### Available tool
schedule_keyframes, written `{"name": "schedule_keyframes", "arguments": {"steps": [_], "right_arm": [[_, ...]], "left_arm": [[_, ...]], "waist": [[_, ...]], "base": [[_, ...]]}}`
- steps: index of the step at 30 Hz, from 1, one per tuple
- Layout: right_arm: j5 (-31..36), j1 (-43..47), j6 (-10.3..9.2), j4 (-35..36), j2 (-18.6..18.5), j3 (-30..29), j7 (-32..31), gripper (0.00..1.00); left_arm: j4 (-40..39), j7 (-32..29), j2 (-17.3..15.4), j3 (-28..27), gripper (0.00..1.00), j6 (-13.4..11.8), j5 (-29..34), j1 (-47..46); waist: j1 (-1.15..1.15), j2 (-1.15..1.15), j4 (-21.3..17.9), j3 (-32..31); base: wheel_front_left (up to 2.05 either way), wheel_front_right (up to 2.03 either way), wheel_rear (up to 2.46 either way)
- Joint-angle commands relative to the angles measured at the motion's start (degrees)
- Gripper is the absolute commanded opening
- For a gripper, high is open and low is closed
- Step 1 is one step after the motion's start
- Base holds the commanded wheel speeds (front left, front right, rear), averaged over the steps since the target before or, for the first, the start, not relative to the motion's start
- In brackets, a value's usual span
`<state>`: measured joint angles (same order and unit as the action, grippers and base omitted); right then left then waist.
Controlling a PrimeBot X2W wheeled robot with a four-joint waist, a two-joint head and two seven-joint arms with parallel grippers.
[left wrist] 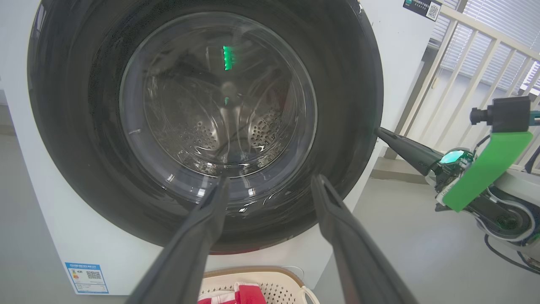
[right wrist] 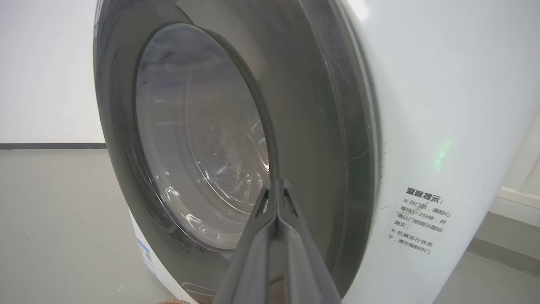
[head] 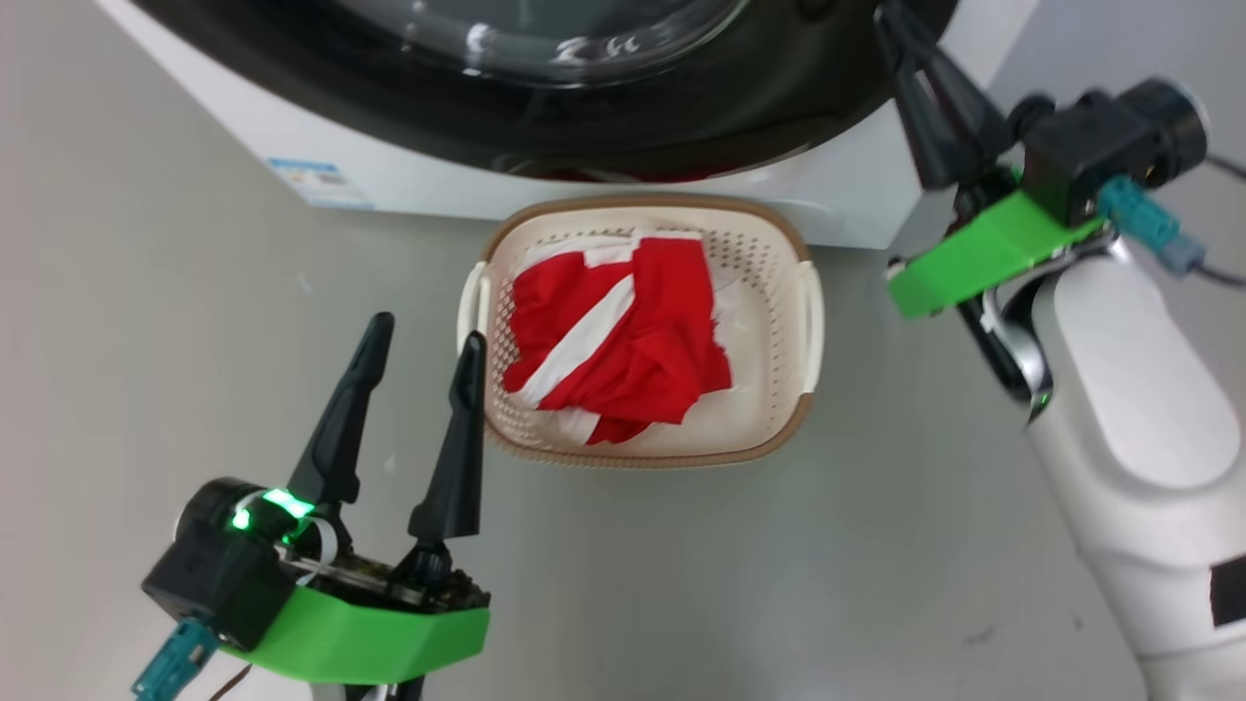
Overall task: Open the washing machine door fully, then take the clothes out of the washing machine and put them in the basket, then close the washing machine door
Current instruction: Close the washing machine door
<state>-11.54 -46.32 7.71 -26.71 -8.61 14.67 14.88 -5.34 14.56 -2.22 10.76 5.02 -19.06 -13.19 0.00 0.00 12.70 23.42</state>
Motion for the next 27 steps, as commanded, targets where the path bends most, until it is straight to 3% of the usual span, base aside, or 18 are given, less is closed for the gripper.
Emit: {"name": "schedule_keyframes", "arguments": {"steps": [1, 3, 16, 27], "right_arm": [[-0.99, 2.64, -0.22, 2.84, 1.32, 0.82, 0.12, 0.96], [-0.61, 4.96, -0.22, 4.55, 1.68, 0.8, 0.12, 1.0], [1.45, 16.24, -0.22, 11.2, 4.02, -2.32, 0.12, 1.0], [2.84, 27.74, -0.22, 15.77, 5.39, -10.09, 0.12, 1.0]], "left_arm": [[-1.11, 0.44, -0.66, -2.42, 1.0, -0.41, -0.77, 0.09], [-0.73, 0.44, -0.66, -2.93, 1.0, -0.36, -0.7, 0.37], [3.08, 0.44, -0.66, -6.65, 1.0, -0.5, 0.65, 2.24], [6.9, 0.44, -0.65, -9.8, 1.0, -0.68, 1.8, 5.17]], "waist": [[0.0, 0.0, -2.84, -2.53], [0.0, 0.0, -4.3, -3.54], [0.0, 0.0, -12.53, -10.0], [0.0, 0.0, -15.33, -16.17]], "base": [[0.0, 0.0, 0.0], [0.0, 0.0, 0.0], [0.0, 0.0, 0.0], [0.0, 0.0, 0.0]]}}
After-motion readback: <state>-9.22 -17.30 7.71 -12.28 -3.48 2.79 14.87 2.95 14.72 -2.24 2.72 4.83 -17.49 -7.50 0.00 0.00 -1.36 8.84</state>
